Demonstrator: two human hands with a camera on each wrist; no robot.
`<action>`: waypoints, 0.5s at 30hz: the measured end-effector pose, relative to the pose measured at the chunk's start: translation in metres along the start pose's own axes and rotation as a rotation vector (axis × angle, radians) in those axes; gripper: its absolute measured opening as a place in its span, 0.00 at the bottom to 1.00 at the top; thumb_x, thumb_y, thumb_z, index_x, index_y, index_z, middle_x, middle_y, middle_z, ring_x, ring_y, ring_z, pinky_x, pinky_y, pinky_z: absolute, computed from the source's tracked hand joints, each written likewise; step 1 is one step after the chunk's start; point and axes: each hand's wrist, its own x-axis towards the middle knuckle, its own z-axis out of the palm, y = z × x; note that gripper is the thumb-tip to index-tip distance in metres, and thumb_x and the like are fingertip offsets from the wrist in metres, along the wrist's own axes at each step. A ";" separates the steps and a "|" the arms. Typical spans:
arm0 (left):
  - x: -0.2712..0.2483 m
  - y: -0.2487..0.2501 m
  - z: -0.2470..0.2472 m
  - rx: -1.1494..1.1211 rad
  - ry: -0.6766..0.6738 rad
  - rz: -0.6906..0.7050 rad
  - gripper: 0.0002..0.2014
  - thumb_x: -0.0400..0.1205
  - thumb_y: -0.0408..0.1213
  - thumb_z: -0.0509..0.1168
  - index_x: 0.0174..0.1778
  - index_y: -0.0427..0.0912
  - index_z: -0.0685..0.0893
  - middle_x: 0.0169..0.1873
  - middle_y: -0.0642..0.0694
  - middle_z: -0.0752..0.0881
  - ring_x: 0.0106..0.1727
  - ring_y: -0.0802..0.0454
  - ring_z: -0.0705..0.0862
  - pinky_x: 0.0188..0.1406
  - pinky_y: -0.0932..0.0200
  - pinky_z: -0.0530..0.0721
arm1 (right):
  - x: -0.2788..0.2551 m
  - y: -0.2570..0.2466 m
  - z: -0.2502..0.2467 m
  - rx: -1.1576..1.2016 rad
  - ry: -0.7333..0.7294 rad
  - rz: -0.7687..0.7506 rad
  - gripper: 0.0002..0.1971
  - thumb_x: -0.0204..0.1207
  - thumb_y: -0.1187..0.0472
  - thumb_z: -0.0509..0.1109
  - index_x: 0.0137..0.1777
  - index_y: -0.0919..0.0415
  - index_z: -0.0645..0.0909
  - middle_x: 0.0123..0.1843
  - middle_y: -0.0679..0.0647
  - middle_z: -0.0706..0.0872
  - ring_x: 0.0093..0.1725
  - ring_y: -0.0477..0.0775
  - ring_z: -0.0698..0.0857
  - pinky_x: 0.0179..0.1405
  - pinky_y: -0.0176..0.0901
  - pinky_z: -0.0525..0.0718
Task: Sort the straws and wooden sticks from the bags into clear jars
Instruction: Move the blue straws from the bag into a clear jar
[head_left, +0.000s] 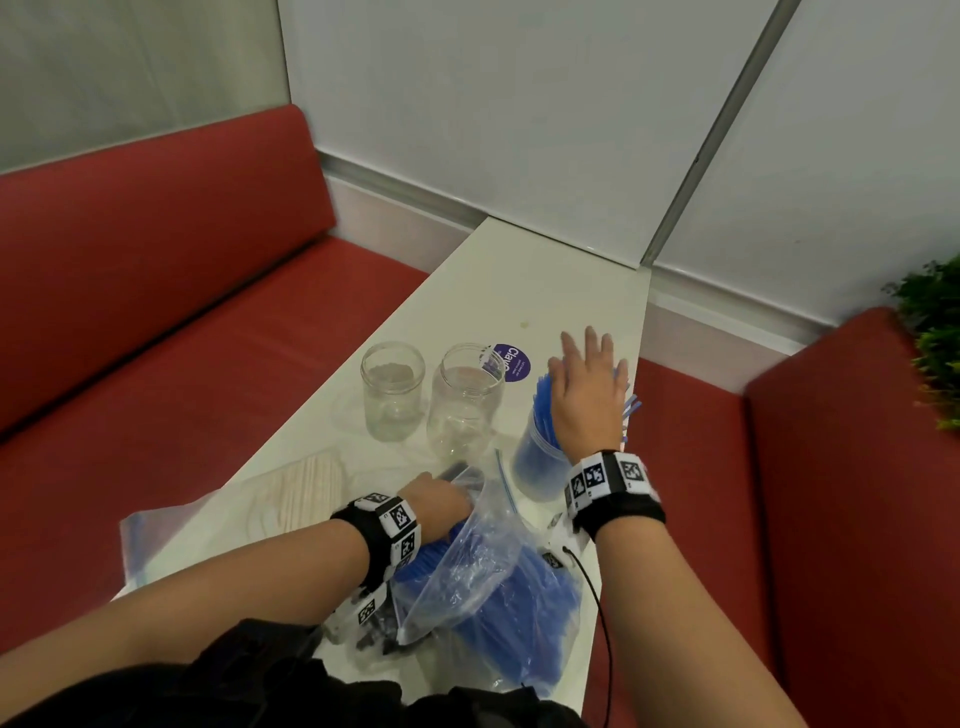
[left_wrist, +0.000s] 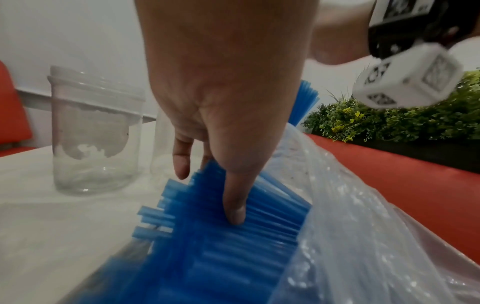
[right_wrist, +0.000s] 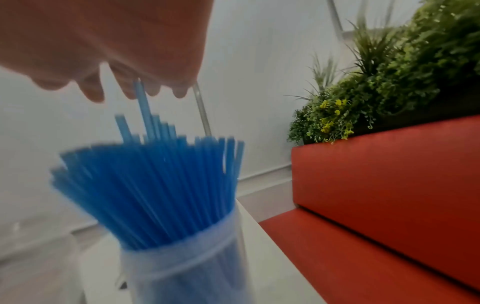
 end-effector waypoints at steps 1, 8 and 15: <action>0.000 0.000 -0.004 0.019 -0.005 -0.006 0.10 0.85 0.33 0.63 0.60 0.42 0.83 0.60 0.44 0.86 0.62 0.42 0.84 0.63 0.45 0.76 | -0.006 0.004 0.009 -0.107 -0.141 0.024 0.28 0.92 0.46 0.49 0.88 0.55 0.59 0.90 0.56 0.55 0.90 0.59 0.49 0.88 0.63 0.44; 0.001 0.006 -0.032 0.069 -0.130 -0.125 0.14 0.87 0.31 0.58 0.67 0.37 0.82 0.66 0.41 0.83 0.66 0.42 0.82 0.62 0.50 0.79 | -0.010 0.012 0.016 -0.081 -0.148 0.124 0.35 0.89 0.38 0.48 0.90 0.51 0.44 0.91 0.59 0.43 0.89 0.66 0.39 0.86 0.68 0.37; -0.006 0.009 -0.042 0.007 -0.088 -0.190 0.15 0.87 0.29 0.57 0.68 0.33 0.81 0.66 0.39 0.83 0.66 0.40 0.82 0.60 0.50 0.80 | -0.024 0.005 -0.004 0.064 0.030 0.081 0.32 0.90 0.44 0.53 0.90 0.52 0.51 0.91 0.61 0.52 0.90 0.61 0.43 0.87 0.58 0.36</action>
